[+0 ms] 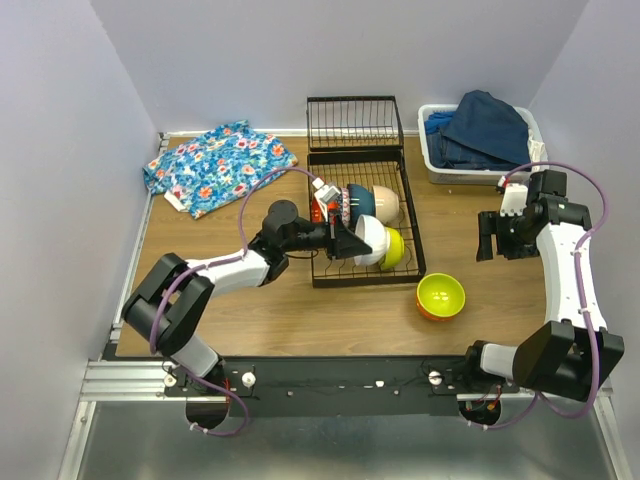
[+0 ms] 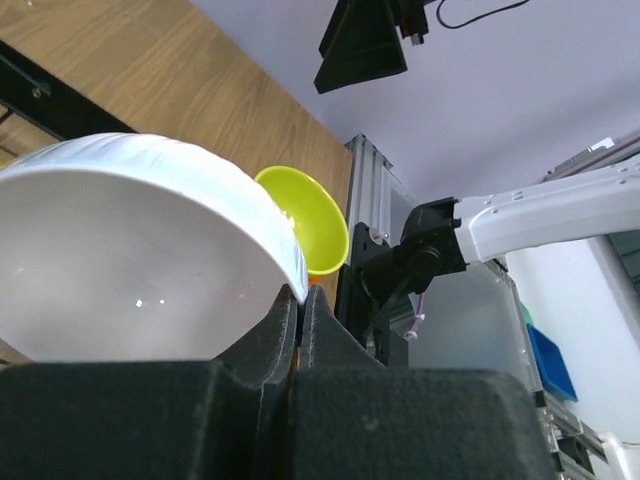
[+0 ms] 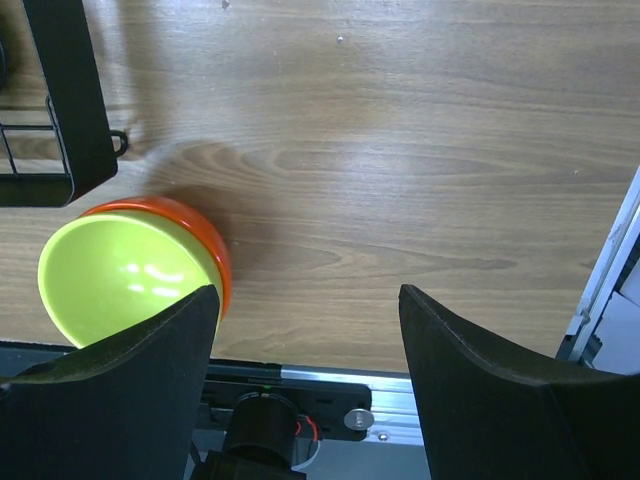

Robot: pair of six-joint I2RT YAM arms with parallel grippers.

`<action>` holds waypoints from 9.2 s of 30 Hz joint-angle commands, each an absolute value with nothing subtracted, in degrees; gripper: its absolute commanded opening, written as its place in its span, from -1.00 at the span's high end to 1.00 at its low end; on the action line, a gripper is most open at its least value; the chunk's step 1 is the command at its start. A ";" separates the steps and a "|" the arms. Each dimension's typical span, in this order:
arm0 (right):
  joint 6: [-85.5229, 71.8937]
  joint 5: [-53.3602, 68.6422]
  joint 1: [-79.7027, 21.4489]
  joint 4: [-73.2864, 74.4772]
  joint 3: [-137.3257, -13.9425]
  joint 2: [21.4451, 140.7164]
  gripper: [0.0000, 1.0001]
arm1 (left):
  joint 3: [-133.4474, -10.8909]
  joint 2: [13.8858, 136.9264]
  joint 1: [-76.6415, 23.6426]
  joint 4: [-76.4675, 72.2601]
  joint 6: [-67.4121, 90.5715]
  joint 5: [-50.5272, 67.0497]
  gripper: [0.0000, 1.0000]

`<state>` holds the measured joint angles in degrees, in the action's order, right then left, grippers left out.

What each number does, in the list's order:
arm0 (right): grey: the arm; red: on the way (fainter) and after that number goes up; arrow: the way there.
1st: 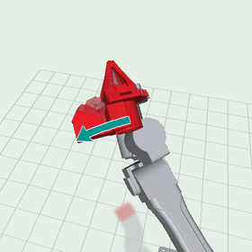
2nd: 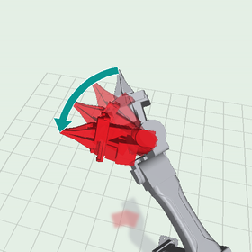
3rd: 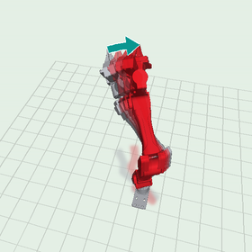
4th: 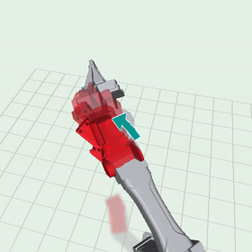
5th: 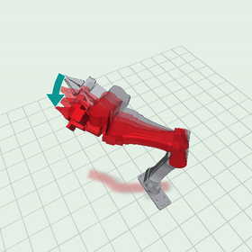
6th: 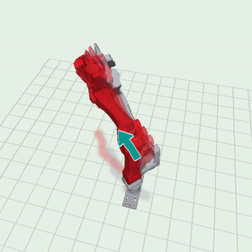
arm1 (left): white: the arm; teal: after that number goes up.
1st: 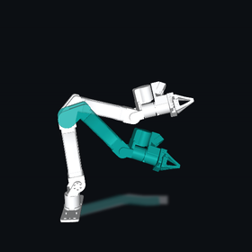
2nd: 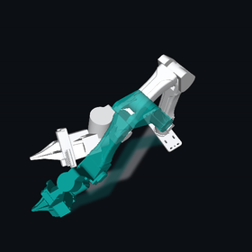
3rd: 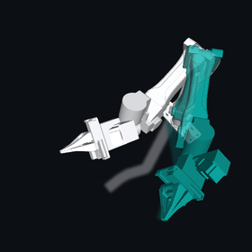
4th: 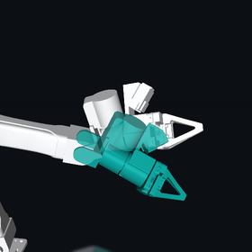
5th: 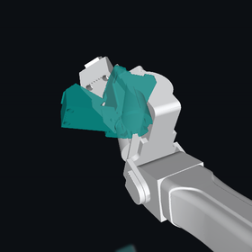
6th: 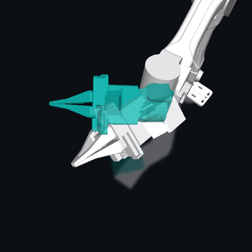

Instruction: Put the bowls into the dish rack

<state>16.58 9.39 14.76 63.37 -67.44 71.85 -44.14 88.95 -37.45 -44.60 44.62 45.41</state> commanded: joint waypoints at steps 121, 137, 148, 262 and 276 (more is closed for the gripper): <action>36.38 22.24 2.37 67.84 -62.74 80.25 0.99 | -64.60 70.49 -13.71 34.10 -17.40 22.76 -0.18; 33.75 28.31 -8.42 74.09 -78.84 78.57 0.99 | -63.64 62.15 -9.23 41.03 -24.07 24.78 -0.19; 37.53 16.37 -38.90 69.01 -83.85 90.17 0.99 | -52.91 44.66 -9.58 49.30 -35.24 24.61 -0.28; 18.72 5.98 10.46 57.74 -73.39 80.15 -0.29 | -37.88 96.67 -20.48 -72.32 75.24 59.24 1.00; 18.63 4.40 10.46 58.18 -73.65 82.18 -0.29 | -33.14 107.49 -18.90 -89.64 86.83 53.35 1.00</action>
<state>18.09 6.42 10.20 57.10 -72.69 81.52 -34.96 105.71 -19.09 -72.95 83.64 56.31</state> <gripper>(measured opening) 0.647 0.022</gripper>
